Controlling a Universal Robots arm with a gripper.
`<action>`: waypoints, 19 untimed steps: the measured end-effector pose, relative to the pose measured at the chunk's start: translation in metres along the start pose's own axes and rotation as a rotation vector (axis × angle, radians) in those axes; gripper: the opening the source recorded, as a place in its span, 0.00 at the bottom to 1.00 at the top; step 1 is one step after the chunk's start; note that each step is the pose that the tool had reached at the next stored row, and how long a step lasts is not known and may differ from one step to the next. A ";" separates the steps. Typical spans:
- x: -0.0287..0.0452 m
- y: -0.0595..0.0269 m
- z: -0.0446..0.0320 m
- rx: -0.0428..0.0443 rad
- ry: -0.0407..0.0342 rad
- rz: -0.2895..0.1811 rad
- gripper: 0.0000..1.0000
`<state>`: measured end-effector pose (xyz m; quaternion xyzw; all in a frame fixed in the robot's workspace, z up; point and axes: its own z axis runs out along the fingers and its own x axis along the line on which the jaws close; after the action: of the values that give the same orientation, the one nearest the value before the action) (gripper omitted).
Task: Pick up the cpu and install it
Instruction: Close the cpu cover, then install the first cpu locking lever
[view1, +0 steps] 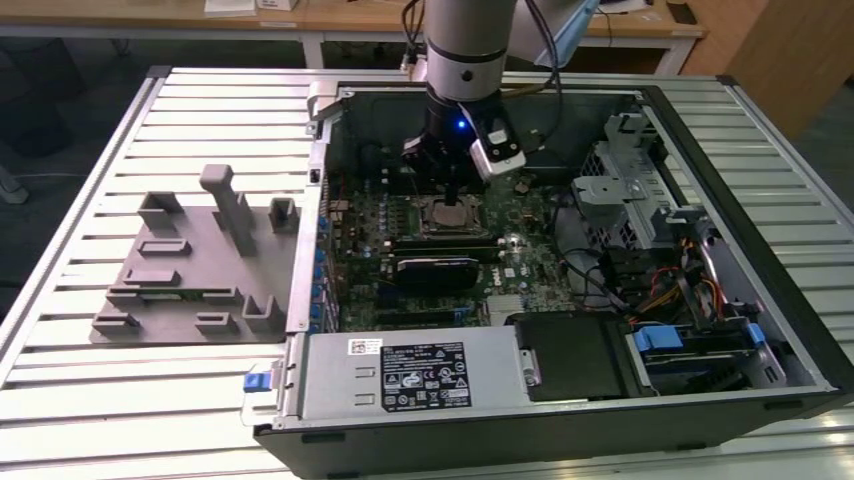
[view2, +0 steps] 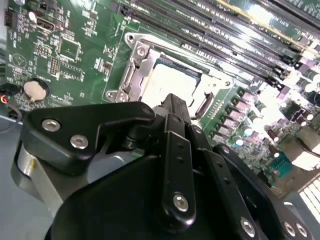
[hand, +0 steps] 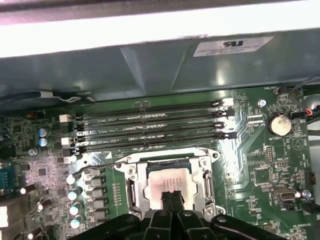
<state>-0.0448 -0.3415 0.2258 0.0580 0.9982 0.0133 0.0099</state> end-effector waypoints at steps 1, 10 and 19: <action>0.0000 0.0000 0.0000 -0.0001 0.0000 0.000 0.11; 0.0000 0.0000 -0.0005 0.0001 0.0001 0.000 0.11; 0.0052 -0.0006 -0.0006 0.0000 0.0000 0.001 0.11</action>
<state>-0.0501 -0.3416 0.2263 0.0585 0.9981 0.0133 0.0098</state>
